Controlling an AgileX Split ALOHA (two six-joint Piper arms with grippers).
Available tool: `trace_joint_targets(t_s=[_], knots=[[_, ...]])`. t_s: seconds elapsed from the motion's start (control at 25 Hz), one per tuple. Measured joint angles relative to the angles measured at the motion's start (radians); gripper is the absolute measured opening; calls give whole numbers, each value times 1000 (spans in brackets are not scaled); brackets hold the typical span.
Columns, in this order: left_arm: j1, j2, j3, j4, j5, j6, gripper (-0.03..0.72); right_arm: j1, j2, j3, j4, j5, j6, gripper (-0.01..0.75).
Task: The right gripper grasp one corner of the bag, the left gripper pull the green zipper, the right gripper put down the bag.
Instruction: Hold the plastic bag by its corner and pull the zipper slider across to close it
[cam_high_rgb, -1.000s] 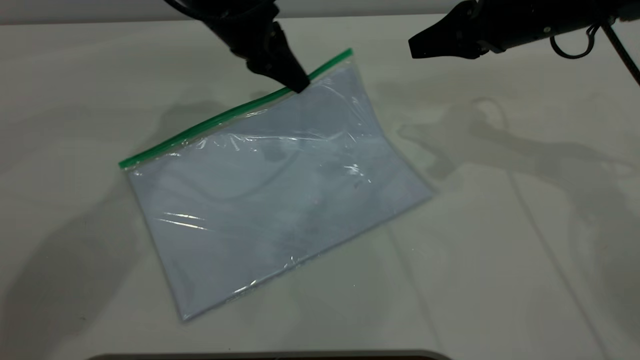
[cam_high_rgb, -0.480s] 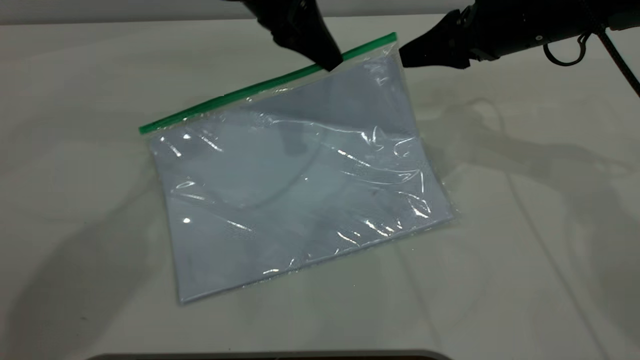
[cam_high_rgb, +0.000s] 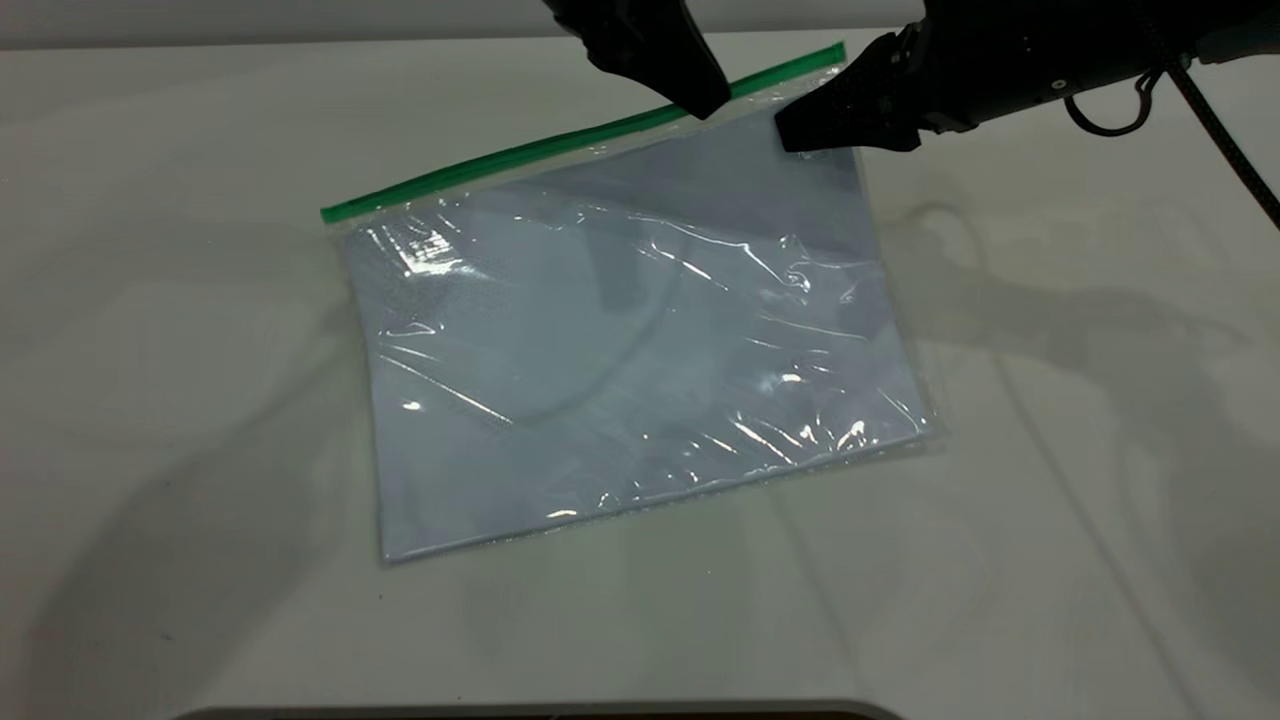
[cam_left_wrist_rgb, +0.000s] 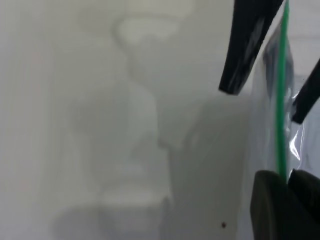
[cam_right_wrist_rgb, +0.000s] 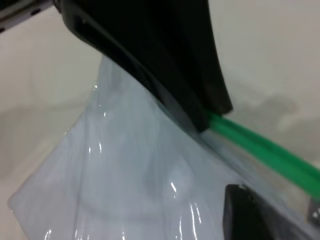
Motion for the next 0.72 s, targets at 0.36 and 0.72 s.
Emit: trace_joint_targets(t_s=[0.36, 0.72], knots=[[-5, 0, 0, 1, -26, 0, 67, 0, 0, 0, -20, 20, -1, 33], [-5, 0, -1, -1, -42, 17, 75, -14, 2, -5, -22, 61, -1, 33]])
